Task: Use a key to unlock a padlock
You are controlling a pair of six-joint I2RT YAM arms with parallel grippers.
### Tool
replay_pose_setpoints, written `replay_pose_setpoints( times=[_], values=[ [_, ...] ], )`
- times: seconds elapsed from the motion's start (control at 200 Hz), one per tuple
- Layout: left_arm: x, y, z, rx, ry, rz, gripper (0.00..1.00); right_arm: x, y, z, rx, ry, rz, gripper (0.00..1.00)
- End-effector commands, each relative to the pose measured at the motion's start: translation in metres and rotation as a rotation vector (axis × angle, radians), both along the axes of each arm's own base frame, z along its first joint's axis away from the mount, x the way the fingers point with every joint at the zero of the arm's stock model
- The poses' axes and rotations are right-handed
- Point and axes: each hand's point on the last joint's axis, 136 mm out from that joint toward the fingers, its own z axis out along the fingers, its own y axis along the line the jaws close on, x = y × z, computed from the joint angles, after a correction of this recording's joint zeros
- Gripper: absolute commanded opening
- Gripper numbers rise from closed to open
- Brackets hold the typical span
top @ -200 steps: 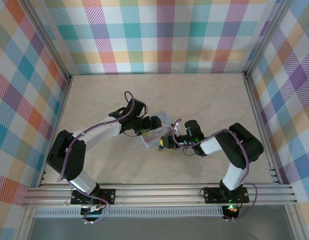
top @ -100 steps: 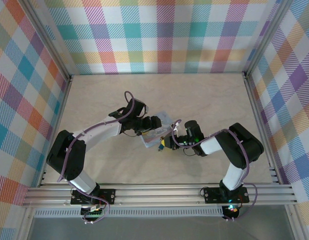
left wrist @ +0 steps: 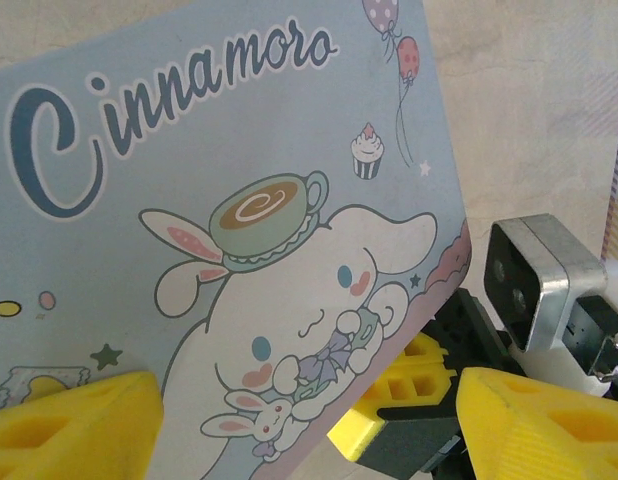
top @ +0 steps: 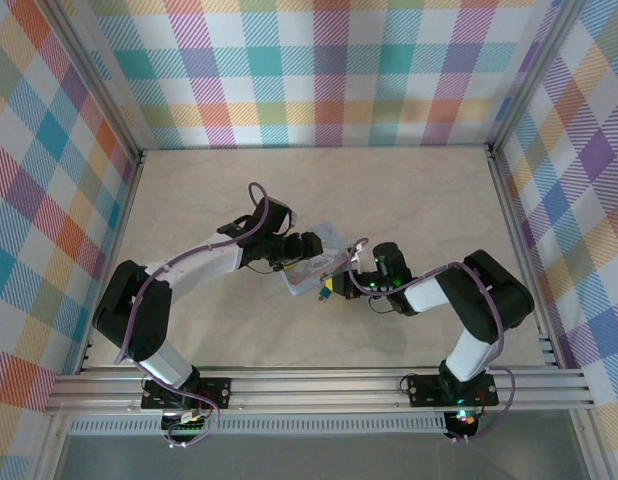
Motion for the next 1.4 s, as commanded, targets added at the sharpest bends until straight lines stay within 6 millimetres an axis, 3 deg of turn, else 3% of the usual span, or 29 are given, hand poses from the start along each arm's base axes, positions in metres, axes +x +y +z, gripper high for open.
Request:
replay_pose_setpoints(
  times=[0.0, 0.195, 0.41, 0.77, 1.06, 1.395],
  values=[
    [-0.017, 0.009, -0.029, 0.068, 0.057, -0.017, 0.78, 0.010, -0.004, 0.012, 0.037, 0.035, -0.079, 0.02],
    [-0.020, 0.010, -0.031, 0.068, 0.056, -0.015, 0.78, 0.024, -0.005, 0.020, 0.093, 0.136, -0.190, 0.01],
    [-0.020, 0.008, -0.032, 0.062, 0.056, -0.017, 0.79, 0.033, -0.011, 0.012, 0.089, 0.195, -0.284, 0.01],
    [-0.020, 0.009, -0.029, 0.064, 0.044, -0.015, 0.79, 0.047, -0.026, 0.022, 0.105, 0.165, -0.388, 0.01],
    [-0.008, 0.011, -0.006, 0.013, 0.000, 0.003, 0.80, 0.028, -0.054, 0.015, -0.047, 0.132, -0.402, 0.01],
    [0.017, 0.031, 0.046, -0.012, -0.189, 0.073, 0.82, -0.012, -0.093, 0.066, -0.214, 0.009, -0.379, 0.03]
  ],
)
